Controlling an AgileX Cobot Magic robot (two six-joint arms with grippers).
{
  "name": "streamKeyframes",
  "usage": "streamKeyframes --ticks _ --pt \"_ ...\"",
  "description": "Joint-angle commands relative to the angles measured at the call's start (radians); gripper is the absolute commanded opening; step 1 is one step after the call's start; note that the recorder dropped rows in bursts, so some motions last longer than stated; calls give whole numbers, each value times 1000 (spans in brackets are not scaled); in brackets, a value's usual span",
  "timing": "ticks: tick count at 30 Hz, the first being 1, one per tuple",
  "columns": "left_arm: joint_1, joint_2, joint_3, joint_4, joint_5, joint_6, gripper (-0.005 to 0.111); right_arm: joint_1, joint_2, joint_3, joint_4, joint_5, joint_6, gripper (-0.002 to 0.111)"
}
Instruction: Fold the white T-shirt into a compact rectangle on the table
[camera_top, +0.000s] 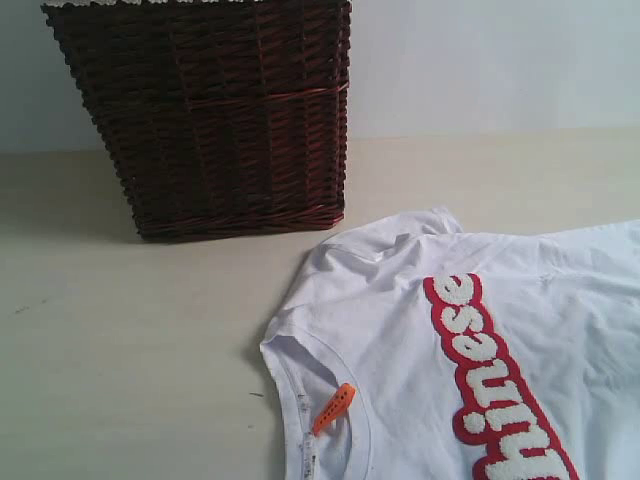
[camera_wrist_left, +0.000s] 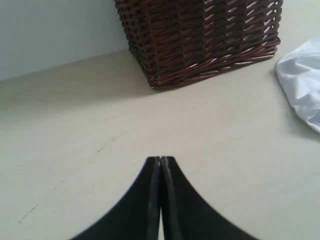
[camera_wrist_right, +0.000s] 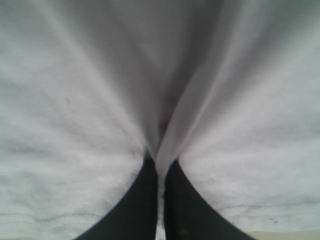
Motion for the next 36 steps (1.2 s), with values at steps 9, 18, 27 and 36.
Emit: streamKeyframes --ticks 9,18,27,36 --pt "1 -5 -4 0 -9 -3 0 -6 35 17 15 62 9 0" --pt "1 -5 -4 0 -9 -3 0 -6 35 17 17 62 9 0" --pt "3 43 -22 3 9 -3 0 -6 35 17 17 62 9 0" --pt "8 565 -401 13 7 -3 0 -6 37 17 17 62 9 0"
